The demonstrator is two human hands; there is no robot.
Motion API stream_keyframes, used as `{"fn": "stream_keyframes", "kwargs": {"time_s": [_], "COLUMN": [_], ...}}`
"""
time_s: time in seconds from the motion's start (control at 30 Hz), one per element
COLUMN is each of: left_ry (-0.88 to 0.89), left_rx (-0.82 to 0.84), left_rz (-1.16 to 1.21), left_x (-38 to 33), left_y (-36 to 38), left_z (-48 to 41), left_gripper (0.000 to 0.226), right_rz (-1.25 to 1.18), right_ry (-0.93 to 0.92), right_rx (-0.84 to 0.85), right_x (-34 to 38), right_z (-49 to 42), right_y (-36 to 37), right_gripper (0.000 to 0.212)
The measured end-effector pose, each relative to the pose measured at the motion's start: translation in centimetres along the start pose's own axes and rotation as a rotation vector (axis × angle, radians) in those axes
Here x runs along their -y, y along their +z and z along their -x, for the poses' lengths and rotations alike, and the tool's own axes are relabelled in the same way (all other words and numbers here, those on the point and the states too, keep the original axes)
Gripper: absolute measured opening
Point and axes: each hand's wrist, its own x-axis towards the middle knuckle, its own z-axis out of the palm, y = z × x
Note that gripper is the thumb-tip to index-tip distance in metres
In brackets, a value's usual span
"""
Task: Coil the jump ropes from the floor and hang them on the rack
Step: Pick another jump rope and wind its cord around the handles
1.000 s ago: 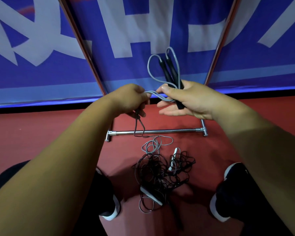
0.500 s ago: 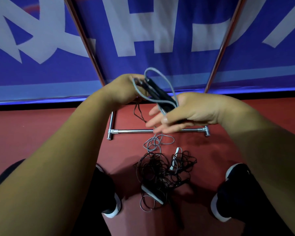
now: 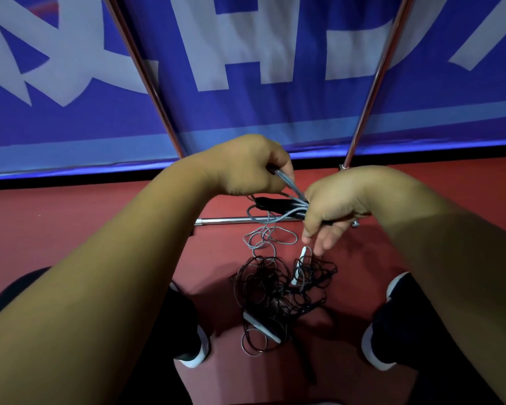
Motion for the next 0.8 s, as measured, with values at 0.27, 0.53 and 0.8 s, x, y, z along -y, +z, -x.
{"fn": "stream_keyframes", "kwargs": {"time_s": [0.27, 0.53, 0.8], "left_ry": [-0.032, -0.279, -0.289], "left_rx": [0.126, 0.046, 0.042], "left_rz": [-0.214, -0.385, 0.378], "left_x": [-1.1, 0.3, 1.2], "left_y": [0.8, 1.2, -0.5], "left_z": [0.2, -0.5, 0.8], "left_gripper": [0.019, 0.028, 0.042], "right_rz": [-0.264, -0.686, -0.754], "right_ry": [-0.015, -0.416, -0.425], "right_rx": [-0.337, -0.356, -0.405], "right_x": [0.0, 2.4, 2.5], "right_z": [-1.8, -1.7, -1.7], "right_y": [-1.0, -0.7, -1.6], "right_gripper": [0.006, 0.034, 0.027]}}
